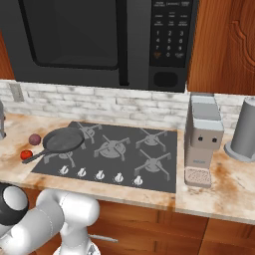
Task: Place the pan on the front left burner on the stove. Then place the tomato and the onion in the pan and turn on the front left burner.
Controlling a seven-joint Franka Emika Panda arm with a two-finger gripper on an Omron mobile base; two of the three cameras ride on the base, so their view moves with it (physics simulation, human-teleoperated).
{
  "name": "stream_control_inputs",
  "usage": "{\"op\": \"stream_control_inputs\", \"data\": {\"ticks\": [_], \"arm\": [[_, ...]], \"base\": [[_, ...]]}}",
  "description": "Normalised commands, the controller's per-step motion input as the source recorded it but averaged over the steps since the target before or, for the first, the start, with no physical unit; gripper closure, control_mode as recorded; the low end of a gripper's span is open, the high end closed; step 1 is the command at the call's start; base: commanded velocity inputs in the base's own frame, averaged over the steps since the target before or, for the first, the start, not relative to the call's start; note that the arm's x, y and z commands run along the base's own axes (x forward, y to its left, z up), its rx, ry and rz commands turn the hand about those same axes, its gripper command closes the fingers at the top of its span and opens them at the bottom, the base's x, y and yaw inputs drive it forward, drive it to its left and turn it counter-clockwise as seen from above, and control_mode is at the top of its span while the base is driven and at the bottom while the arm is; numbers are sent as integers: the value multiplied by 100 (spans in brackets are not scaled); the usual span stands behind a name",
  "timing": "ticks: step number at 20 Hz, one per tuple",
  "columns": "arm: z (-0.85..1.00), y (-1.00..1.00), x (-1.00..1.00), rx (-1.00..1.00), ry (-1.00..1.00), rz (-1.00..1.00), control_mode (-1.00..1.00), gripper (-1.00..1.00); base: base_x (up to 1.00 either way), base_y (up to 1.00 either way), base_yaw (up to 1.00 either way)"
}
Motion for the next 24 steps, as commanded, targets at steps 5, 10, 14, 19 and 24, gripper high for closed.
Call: {"op": "stream_control_inputs", "data": {"ticks": [5, 10, 14, 19, 24], "arm": [[-15, 14, 12, -4, -3, 1, -100, -100], [-12, 8, 32, -4, 0, 2, -100, -100], [-4, 1, 43, -4, 0, 7, -100, -100], [0, 2, 30, -7, 7, 9, -100, -100], [0, 3, 24, -9, 19, 11, -100, -100]], "base": [[0, 0, 0], [0, 0, 0], [0, 0, 0], [0, 0, 0], [0, 0, 0]]}}
